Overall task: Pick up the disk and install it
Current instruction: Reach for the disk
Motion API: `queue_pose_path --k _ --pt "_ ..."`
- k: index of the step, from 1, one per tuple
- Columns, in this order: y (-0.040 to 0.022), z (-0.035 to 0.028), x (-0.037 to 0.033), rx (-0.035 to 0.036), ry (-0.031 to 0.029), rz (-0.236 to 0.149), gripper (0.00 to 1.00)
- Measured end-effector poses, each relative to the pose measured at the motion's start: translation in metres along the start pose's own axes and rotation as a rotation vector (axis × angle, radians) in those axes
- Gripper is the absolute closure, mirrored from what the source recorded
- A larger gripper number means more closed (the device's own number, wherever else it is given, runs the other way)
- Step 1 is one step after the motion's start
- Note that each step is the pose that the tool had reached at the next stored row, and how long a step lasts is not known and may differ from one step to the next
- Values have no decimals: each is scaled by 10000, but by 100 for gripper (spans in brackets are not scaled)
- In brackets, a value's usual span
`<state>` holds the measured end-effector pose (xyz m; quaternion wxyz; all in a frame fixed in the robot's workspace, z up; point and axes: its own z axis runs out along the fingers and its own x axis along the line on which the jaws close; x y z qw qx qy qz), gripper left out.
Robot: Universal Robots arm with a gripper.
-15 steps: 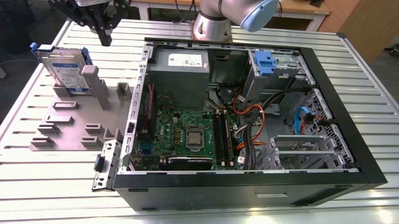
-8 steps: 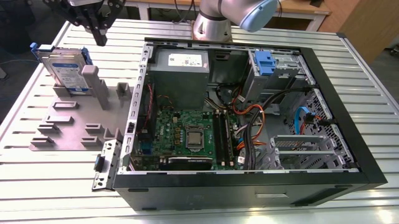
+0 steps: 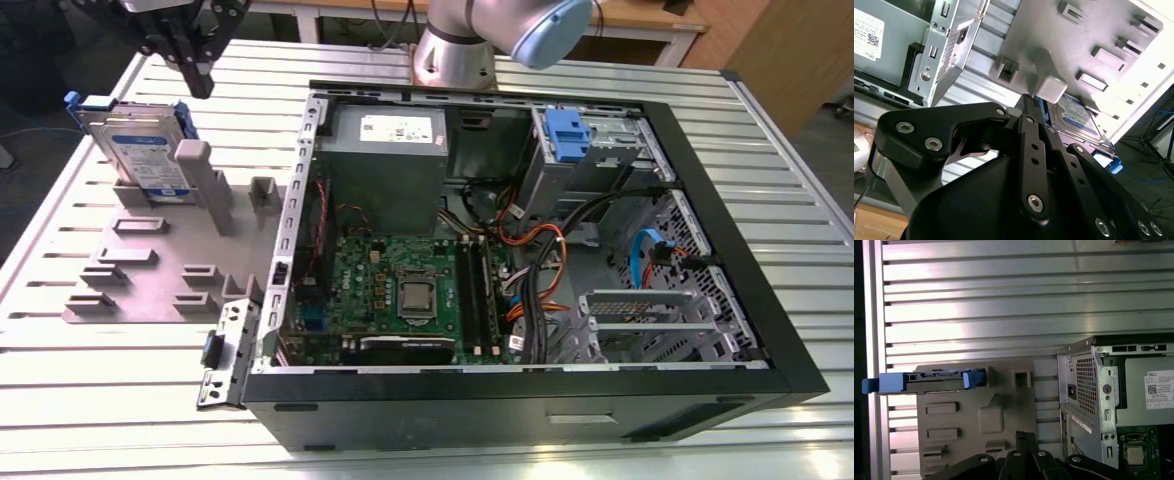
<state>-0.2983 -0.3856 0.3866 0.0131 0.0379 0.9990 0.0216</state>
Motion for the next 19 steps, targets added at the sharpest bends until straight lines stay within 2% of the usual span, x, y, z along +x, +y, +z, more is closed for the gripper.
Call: queue_pose_path --k 3,10,19 --pt "-4 2 45 -1 0 0 89" --pt "-15 4 199 0 0 1 89" --pt "-17 5 218 0 0 2 89"
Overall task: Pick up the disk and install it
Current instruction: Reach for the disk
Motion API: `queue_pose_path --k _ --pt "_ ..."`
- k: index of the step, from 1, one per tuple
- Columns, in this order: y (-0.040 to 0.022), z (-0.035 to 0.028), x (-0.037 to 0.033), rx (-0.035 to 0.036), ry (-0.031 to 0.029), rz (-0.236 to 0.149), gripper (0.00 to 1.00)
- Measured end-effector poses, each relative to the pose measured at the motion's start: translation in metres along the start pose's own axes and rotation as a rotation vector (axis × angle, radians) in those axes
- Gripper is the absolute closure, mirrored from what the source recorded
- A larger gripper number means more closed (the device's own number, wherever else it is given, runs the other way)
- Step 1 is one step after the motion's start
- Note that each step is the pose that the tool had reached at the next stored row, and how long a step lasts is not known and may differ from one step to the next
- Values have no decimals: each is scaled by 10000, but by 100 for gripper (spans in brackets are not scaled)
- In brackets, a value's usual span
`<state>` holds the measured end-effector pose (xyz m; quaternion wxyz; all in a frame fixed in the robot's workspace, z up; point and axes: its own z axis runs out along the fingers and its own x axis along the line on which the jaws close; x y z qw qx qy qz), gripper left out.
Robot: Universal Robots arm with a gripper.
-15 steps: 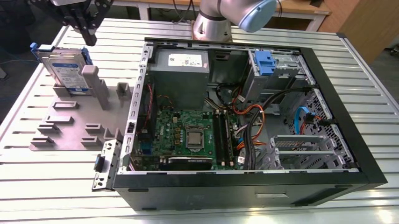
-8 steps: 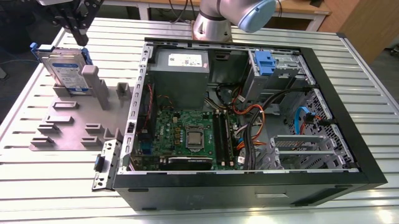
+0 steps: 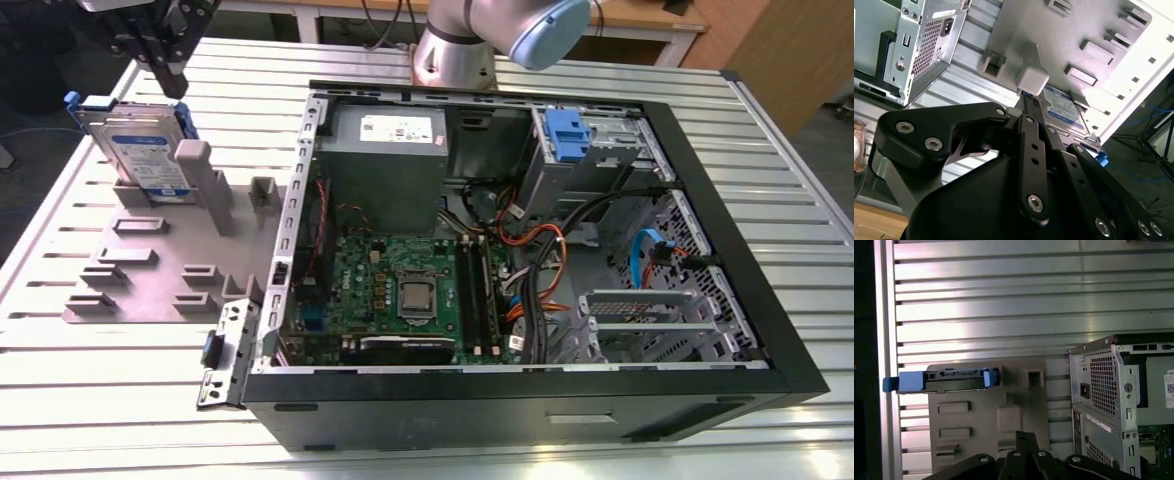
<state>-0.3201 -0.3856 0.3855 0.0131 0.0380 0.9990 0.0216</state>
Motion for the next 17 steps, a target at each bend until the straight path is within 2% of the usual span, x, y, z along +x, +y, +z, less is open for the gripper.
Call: queue_pose_path --k 17 --pt "-11 0 141 1 1 -1 89"
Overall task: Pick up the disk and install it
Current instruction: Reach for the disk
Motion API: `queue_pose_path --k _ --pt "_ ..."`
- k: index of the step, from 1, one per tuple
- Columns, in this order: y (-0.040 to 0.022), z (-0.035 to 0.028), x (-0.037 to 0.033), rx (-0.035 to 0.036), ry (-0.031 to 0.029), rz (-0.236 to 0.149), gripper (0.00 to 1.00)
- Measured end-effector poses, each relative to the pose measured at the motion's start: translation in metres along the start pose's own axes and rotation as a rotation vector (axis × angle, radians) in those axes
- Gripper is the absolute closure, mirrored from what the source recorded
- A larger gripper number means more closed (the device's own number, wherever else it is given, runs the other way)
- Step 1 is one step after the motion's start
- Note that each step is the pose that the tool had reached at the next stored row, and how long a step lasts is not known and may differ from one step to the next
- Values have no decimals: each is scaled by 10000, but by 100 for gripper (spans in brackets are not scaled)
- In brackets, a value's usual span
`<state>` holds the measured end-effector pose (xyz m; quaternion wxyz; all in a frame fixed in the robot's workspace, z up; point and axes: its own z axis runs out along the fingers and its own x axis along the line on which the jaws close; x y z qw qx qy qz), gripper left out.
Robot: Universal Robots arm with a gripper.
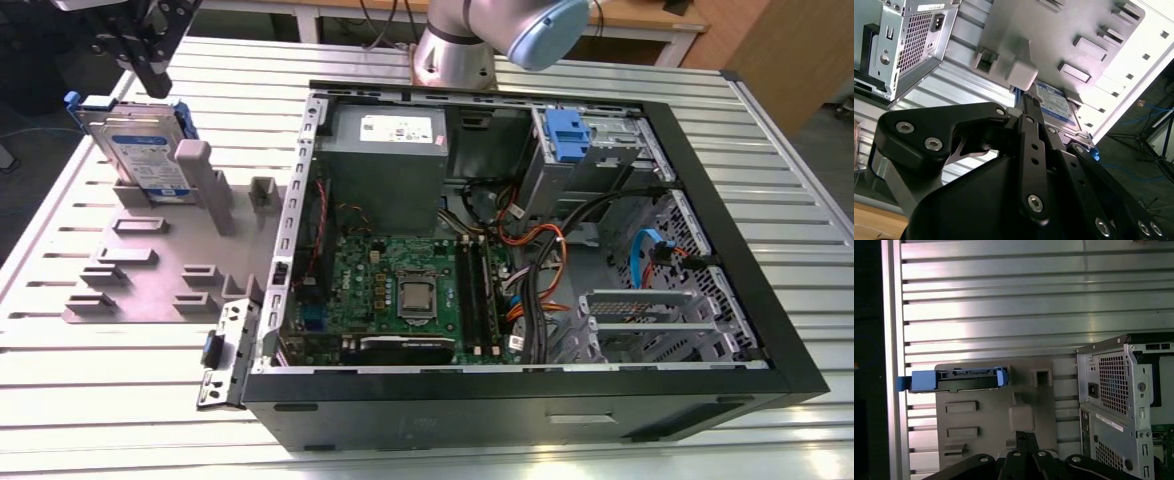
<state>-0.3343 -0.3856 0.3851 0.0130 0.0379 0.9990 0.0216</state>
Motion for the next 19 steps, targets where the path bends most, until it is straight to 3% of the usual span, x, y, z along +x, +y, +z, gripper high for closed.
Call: queue_pose_path --k 19 --pt "-8 1 106 0 0 0 89"
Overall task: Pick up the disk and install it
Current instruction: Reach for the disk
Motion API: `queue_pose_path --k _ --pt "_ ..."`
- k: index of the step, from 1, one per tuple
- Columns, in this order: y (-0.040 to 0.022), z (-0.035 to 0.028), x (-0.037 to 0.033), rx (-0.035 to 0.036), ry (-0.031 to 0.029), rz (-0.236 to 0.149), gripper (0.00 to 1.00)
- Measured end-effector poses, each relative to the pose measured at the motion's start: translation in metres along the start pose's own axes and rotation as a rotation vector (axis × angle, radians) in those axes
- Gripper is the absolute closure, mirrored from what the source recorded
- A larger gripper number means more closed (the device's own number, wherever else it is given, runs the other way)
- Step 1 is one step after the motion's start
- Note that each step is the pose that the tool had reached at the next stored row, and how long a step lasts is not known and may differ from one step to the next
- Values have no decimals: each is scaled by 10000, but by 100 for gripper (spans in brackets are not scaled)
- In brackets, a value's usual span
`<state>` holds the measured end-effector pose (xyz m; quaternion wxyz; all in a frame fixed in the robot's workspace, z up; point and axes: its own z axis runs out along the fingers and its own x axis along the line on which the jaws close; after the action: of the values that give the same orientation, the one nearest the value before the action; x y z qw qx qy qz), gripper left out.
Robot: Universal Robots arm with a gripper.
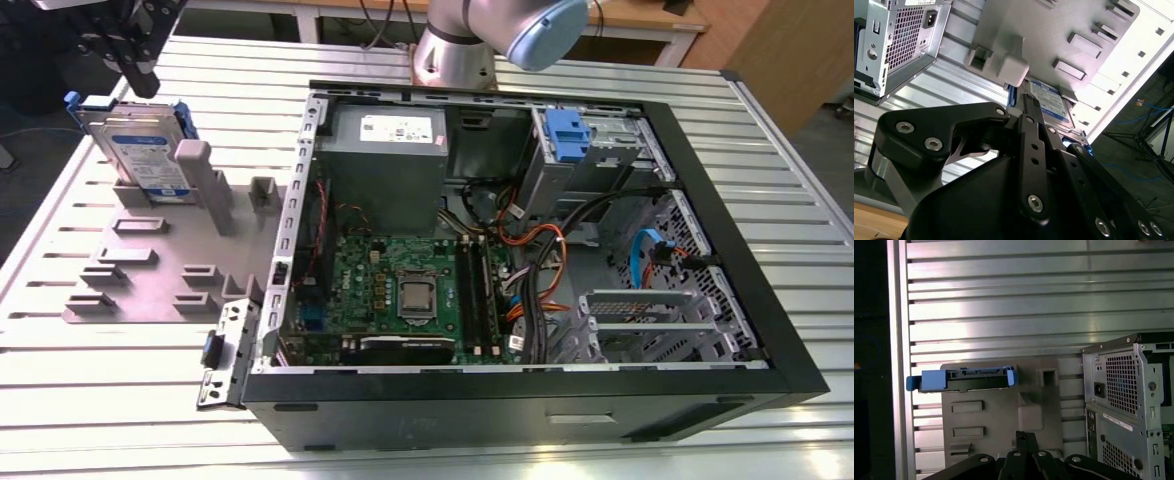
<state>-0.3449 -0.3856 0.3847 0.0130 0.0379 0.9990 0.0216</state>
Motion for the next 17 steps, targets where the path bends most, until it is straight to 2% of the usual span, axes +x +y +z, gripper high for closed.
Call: queue_pose_path --k 10,17 --pt "-1 0 13 0 0 1 89" --pt "-7 -2 92 0 1 0 89"
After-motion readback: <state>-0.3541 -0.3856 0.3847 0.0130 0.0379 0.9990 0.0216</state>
